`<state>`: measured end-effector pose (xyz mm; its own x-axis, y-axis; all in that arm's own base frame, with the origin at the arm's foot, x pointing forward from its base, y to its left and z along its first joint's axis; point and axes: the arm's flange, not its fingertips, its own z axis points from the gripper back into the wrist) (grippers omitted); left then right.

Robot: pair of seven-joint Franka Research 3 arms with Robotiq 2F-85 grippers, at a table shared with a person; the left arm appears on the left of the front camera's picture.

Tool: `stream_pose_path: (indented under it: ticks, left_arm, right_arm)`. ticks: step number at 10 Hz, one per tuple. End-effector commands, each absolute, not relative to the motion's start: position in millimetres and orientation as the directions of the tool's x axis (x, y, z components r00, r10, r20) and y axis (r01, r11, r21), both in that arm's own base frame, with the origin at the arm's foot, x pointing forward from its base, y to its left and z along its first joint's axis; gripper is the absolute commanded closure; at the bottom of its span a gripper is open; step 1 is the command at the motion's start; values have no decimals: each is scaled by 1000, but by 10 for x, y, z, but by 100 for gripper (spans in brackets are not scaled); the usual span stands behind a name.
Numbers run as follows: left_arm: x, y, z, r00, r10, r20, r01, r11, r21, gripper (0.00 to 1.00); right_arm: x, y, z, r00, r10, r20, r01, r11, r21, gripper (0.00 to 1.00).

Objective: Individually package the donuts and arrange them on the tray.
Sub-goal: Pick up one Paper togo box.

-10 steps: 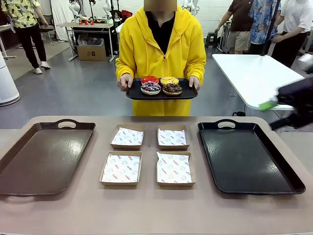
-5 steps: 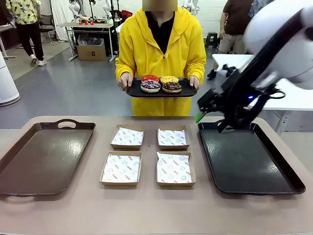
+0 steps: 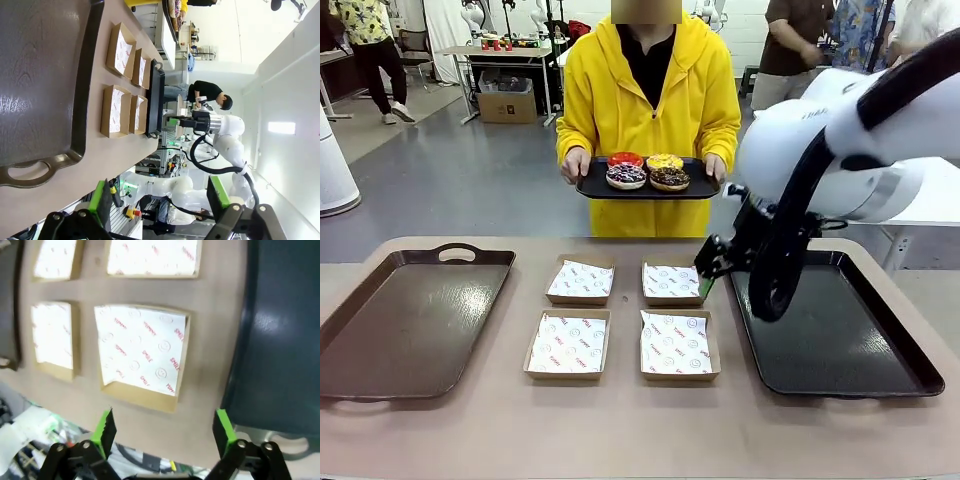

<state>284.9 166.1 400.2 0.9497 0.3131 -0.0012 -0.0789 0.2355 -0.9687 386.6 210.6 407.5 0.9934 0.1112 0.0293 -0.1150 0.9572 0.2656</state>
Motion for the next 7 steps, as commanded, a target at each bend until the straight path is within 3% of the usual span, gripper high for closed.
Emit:
stream_pose_path:
  ticks: [1,7]
  left_arm:
    - [2841,1665,4019,946,325,0,-75,218,-973,0]
    - [2841,1665,4019,946,325,0,-75,218,-973,0]
  right_arm:
    - [3797,2175,3920,995,104,9,-103,963,248,0]
    - [3866,2106,4075,993,111,29,-115,957,266,0]
